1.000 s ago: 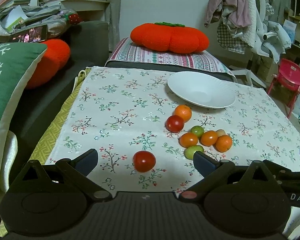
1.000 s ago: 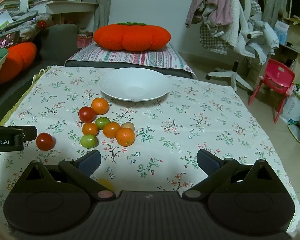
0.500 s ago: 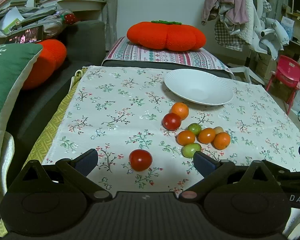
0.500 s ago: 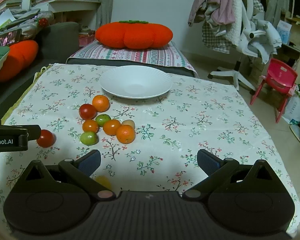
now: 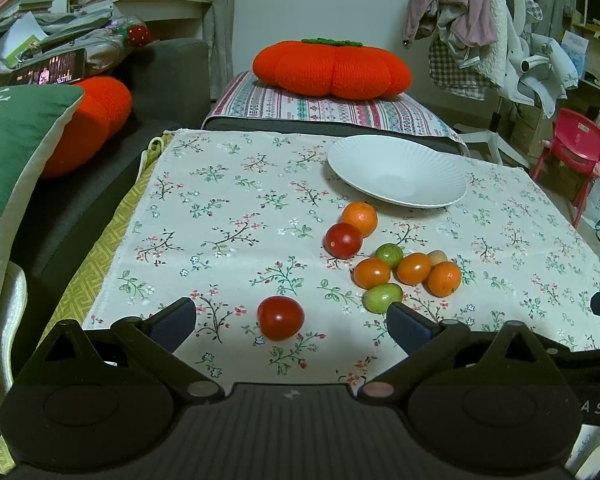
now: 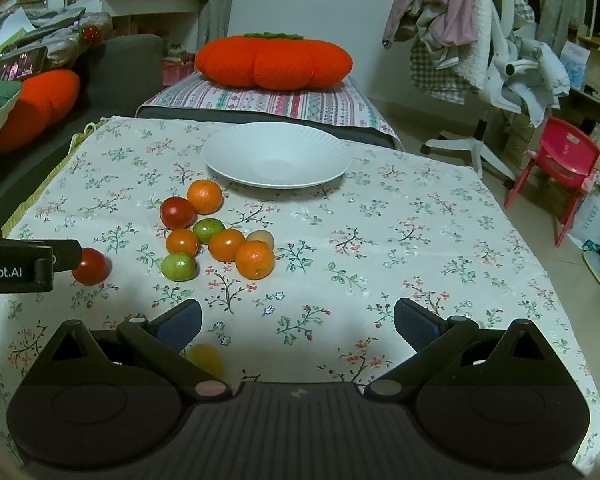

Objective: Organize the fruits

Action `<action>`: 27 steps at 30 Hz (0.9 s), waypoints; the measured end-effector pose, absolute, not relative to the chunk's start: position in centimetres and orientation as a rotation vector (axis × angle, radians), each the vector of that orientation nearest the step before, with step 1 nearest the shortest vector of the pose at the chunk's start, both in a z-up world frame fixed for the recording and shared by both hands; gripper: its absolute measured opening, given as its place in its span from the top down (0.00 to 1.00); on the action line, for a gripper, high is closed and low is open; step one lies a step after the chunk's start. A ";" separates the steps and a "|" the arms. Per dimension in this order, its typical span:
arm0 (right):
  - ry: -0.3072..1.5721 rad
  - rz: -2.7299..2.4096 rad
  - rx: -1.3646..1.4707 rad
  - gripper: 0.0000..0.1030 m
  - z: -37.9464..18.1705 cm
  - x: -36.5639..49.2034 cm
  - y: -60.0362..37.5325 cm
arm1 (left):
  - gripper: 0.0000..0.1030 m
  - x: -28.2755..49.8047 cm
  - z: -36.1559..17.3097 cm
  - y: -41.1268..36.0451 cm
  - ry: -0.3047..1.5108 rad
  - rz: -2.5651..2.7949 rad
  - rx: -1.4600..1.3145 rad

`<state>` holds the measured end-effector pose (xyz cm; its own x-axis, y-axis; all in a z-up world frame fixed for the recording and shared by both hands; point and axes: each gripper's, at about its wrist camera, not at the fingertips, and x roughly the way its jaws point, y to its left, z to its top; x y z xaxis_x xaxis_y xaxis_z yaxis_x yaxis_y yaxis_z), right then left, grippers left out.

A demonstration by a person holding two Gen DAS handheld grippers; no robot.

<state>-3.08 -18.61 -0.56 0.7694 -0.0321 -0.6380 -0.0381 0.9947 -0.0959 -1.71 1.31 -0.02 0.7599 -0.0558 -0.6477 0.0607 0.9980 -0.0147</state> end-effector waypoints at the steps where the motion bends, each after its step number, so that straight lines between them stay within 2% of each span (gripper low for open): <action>1: 0.696 0.006 -0.106 0.00 -0.6 -3.0 -18.6 | 0.18 -1.7 0.0 1.3 0.705 -0.063 0.008; 10: 0.741 0.080 -0.070 0.01 -1.7 -2.6 -18.6 | 0.18 -1.3 -0.3 2.6 0.707 -0.024 -0.031; 16: 0.792 0.158 -0.040 0.11 -3.2 -2.2 -18.7 | 0.18 -0.4 -0.5 5.1 0.722 0.041 -0.118; 27: 0.861 0.276 -0.063 0.32 -5.6 -1.3 -16.9 | 0.23 2.4 -4.0 3.2 0.841 0.021 -0.097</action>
